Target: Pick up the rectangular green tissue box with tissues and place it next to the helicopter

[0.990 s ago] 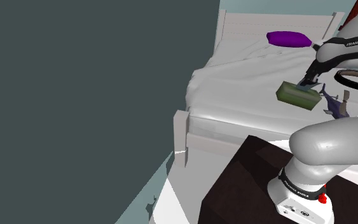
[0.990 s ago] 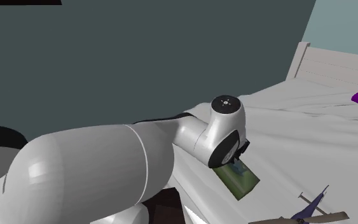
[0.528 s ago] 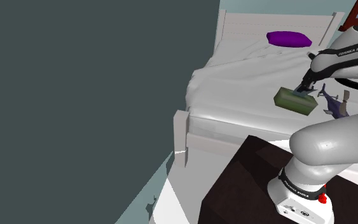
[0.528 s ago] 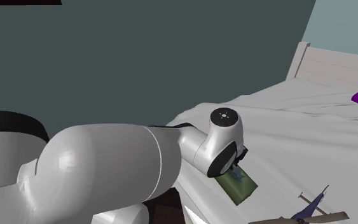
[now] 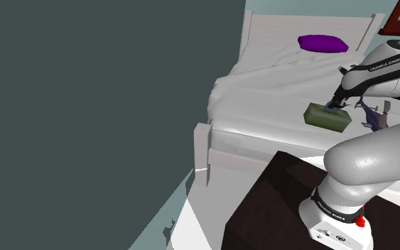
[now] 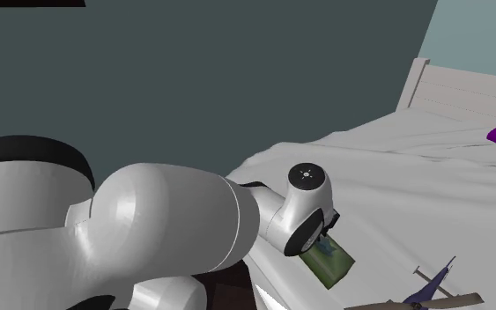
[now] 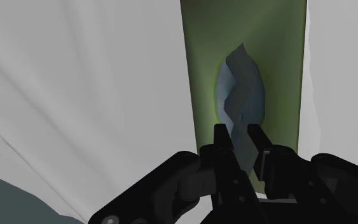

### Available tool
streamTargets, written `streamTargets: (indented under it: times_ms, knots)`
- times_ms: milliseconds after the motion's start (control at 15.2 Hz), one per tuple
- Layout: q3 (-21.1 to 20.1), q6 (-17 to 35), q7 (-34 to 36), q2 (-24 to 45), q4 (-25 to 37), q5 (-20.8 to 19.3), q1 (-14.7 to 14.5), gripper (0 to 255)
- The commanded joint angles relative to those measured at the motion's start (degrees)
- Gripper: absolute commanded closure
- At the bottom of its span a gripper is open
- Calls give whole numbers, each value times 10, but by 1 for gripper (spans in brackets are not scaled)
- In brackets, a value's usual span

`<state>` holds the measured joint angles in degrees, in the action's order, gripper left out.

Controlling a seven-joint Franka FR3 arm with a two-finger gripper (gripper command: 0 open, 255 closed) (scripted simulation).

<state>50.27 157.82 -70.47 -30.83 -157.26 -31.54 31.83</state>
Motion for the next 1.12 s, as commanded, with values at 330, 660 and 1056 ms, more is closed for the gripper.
streamTargets:
  times_ms: [330, 660, 1056]
  knots:
    - [3, 1, -1, 4, 0, 1, 1, 0]
    - [3, 1, -1, 3, 0, 1, 1, 0]
    - [-59, -107, 3, -98, 0, -5, 52, 0]
